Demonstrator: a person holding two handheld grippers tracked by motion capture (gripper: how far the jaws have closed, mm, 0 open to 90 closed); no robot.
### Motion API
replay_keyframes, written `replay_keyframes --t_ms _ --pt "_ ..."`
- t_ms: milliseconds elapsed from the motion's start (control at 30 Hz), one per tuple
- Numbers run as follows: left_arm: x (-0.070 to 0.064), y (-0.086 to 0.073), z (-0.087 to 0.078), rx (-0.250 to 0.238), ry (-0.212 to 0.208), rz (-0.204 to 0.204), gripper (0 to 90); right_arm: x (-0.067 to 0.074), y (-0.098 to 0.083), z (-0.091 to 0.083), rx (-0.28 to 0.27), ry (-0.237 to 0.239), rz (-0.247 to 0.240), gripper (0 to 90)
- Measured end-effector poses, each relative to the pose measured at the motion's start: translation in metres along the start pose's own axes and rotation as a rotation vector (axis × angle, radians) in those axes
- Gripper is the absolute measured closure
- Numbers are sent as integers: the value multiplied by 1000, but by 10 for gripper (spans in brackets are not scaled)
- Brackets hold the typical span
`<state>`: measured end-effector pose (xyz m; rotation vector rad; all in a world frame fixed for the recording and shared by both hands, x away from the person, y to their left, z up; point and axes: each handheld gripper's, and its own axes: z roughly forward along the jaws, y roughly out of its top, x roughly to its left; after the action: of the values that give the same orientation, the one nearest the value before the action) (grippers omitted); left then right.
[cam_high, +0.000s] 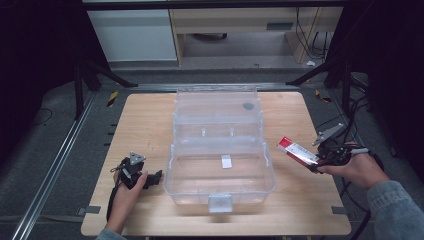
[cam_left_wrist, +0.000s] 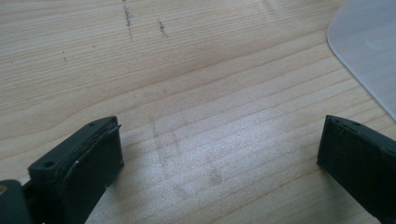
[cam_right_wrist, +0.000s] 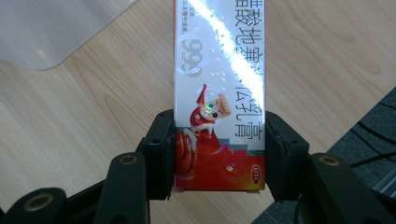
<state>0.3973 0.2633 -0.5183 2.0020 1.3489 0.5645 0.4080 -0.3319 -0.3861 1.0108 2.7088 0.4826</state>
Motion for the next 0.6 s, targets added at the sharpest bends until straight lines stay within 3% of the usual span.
replay_keyframes --t_ms 300,600 --pt "0 0 0 1 -1 1 0 2 11 -33 -54 -15 -35 515" --pt "0 0 0 1 0 1 0 5 23 -48 -74 -13 -63 515"
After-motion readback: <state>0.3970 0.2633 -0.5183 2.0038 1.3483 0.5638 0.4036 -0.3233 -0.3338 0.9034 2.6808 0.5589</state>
